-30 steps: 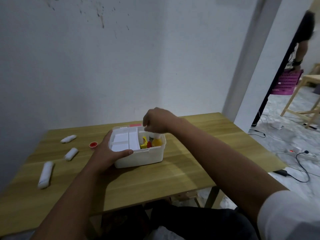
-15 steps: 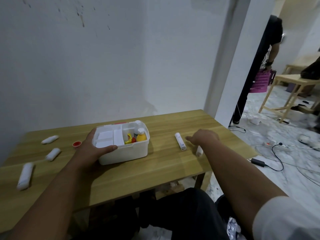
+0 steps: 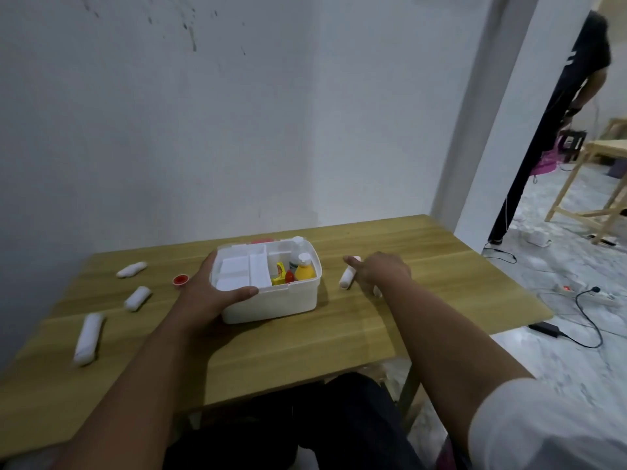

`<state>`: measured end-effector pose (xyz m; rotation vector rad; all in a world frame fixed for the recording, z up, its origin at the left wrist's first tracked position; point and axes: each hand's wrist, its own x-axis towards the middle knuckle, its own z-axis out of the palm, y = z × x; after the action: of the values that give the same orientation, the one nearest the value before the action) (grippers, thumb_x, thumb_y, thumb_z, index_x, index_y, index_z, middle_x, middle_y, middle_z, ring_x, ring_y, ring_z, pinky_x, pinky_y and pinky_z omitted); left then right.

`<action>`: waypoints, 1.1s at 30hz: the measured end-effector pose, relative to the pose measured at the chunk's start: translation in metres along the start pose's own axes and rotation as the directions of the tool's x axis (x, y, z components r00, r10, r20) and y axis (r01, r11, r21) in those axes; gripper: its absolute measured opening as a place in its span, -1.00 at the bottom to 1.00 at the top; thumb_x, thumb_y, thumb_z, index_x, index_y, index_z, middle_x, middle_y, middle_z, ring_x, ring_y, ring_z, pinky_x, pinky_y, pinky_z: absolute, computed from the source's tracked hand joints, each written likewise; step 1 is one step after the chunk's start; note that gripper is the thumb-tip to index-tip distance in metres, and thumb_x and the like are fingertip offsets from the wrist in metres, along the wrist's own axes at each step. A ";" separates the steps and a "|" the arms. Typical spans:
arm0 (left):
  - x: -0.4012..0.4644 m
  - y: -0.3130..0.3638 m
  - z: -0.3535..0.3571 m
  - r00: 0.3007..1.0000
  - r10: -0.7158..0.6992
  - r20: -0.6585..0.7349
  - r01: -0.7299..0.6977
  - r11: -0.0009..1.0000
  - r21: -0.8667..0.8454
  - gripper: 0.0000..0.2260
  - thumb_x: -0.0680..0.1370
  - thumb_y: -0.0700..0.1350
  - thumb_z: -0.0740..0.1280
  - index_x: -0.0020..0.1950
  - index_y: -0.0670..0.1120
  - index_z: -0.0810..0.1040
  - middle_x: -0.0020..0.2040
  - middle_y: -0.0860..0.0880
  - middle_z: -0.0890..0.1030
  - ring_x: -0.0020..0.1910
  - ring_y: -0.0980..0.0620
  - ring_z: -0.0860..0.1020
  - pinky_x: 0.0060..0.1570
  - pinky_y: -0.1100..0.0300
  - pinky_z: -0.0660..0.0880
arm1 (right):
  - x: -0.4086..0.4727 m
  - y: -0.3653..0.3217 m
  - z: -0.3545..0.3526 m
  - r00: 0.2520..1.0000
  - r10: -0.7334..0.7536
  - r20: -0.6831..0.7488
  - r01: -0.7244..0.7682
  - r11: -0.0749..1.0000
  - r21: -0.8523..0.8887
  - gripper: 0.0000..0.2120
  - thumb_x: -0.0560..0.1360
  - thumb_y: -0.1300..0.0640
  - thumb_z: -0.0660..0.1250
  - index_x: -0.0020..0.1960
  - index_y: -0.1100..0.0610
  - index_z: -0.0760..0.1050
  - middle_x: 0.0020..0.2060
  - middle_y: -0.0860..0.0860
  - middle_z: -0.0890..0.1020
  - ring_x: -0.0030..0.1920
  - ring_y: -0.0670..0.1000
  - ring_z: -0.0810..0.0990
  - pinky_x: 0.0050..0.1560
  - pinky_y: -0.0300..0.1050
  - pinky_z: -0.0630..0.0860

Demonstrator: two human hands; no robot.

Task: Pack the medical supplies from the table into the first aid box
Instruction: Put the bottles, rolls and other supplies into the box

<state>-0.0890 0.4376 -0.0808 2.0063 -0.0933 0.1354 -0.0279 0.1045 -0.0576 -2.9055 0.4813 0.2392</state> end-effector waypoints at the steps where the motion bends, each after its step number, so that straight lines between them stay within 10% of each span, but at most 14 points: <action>1: 0.001 -0.001 0.000 1.000 -0.001 0.001 0.001 1.000 -0.002 -0.22 0.35 0.14 0.62 0.40 0.36 0.21 0.14 0.41 0.38 0.24 0.09 0.40 -0.13 0.28 0.41 | 0.004 -0.006 0.003 1.000 0.000 -0.008 -0.001 1.000 -0.003 -0.57 0.58 -0.31 0.24 0.36 -0.16 0.53 0.27 0.10 0.57 0.33 0.18 0.48 0.26 0.19 0.53; 4: 0.004 -0.006 -0.002 1.000 0.001 0.017 -0.001 1.000 0.004 -0.14 0.31 0.19 0.62 0.50 0.31 0.24 0.26 0.30 0.44 0.28 0.09 0.41 -0.08 0.25 0.44 | 0.011 -0.024 0.011 0.998 0.043 -0.036 -0.038 0.992 0.118 -0.43 0.41 -0.41 0.29 0.13 0.03 0.61 0.15 0.13 0.58 0.12 0.16 0.58 0.12 0.13 0.60; 10: 0.005 -0.011 -0.004 1.000 -0.017 0.018 0.016 1.000 0.020 -0.01 0.24 0.28 0.62 0.58 0.26 0.20 0.38 0.20 0.42 0.32 0.07 0.40 -0.04 0.23 0.46 | 0.017 -0.042 0.017 0.994 -0.073 -0.085 0.084 0.989 0.124 -0.94 0.50 0.16 0.35 -0.10 0.15 0.52 -0.09 0.10 0.69 -0.14 0.11 0.68 -0.10 -0.05 0.64; 20: 0.003 -0.007 -0.002 1.000 -0.003 0.022 0.002 1.000 0.025 -0.05 0.26 0.28 0.62 0.56 0.27 0.23 0.38 0.21 0.44 0.32 0.07 0.42 -0.04 0.22 0.45 | 0.019 -0.029 -0.002 0.993 -0.016 -0.119 0.054 0.943 0.329 -0.61 0.48 -0.18 0.44 -0.09 0.16 0.49 -0.16 0.11 0.66 -0.03 0.20 0.68 0.12 0.08 0.55; 24: -0.002 0.000 0.000 0.999 -0.017 0.029 0.017 1.000 0.013 -0.06 0.29 0.22 0.61 0.58 0.19 0.22 0.34 0.20 0.41 0.29 0.08 0.40 -0.10 0.28 0.41 | 0.008 -0.029 -0.037 0.993 -0.029 -0.110 0.088 0.812 0.577 -0.69 0.37 0.11 0.57 -0.10 0.28 0.53 -0.24 0.13 0.64 -0.19 0.11 0.68 -0.23 -0.09 0.59; 30: -0.012 0.013 0.003 0.999 -0.043 0.018 0.044 0.999 -0.025 -0.12 0.30 0.16 0.61 0.52 0.20 0.24 0.25 0.22 0.42 0.25 0.08 0.39 -0.13 0.31 0.38 | -0.027 -0.042 -0.077 0.973 -0.218 -0.069 0.148 0.371 0.917 -0.62 0.32 0.31 0.62 0.10 0.31 0.63 -0.07 0.14 0.67 -0.04 0.12 0.70 -0.21 -0.03 0.66; 33: -0.018 0.020 0.003 0.998 -0.053 0.027 0.053 0.998 -0.032 -0.17 0.21 0.26 0.60 0.36 0.30 0.25 0.13 0.34 0.40 0.24 0.07 0.39 -0.15 0.31 0.37 | -0.048 -0.047 -0.080 0.950 -0.309 -0.031 0.136 0.324 0.936 -0.53 0.34 0.29 0.63 0.21 0.26 0.59 0.06 0.18 0.68 0.00 0.12 0.72 -0.15 0.03 0.70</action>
<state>-0.1090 0.4259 -0.0664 1.9766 -0.0583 0.0736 -0.0469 0.1464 0.0365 -1.7169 0.0796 0.0811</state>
